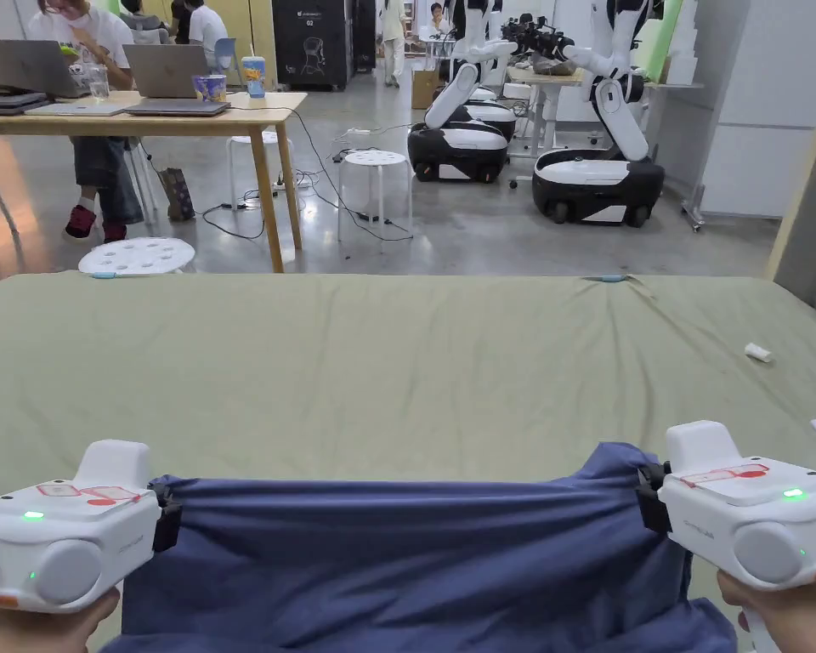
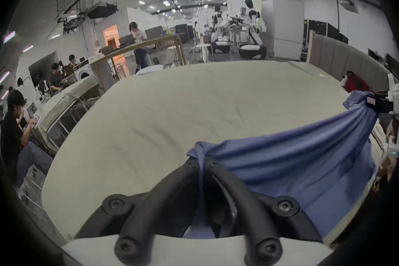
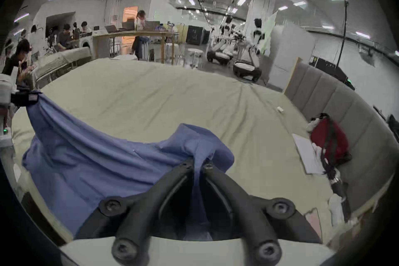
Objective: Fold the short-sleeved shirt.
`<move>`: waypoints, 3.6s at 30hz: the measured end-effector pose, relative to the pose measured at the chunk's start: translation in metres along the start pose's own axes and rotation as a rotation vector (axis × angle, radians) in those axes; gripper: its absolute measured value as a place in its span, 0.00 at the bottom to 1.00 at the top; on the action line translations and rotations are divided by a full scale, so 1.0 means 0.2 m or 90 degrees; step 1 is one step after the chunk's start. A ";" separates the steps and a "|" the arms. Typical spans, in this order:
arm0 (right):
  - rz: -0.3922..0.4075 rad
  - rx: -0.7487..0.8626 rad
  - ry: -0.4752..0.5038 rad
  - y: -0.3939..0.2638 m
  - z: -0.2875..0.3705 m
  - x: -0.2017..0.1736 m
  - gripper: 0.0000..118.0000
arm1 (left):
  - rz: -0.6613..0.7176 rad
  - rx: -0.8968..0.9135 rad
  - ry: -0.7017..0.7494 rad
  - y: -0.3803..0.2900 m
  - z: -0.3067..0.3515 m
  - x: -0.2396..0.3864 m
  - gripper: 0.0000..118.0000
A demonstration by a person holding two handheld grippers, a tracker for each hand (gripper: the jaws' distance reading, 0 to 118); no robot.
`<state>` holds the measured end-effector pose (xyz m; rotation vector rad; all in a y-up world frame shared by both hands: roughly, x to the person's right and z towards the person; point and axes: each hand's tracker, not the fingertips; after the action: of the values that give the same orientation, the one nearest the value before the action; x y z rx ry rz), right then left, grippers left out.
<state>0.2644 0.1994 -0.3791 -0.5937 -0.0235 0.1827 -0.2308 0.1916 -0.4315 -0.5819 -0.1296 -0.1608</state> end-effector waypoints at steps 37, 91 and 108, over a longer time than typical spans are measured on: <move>-0.042 0.147 -0.003 -0.22 0.38 -0.68 0.00 | 0.016 0.127 -0.021 -0.29 0.37 0.40 0.00; -0.072 0.089 0.047 -0.34 0.36 -0.83 0.00 | -0.354 -0.019 -0.080 -0.57 0.12 0.74 0.06; -0.114 0.077 0.090 -0.40 0.33 -0.70 0.00 | 0.257 -0.059 -0.167 -0.50 0.09 0.30 0.48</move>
<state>0.1343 0.1452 -0.2759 -0.4802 0.0706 -0.0317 -0.1920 0.1123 -0.3518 -0.7079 -0.2565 0.3047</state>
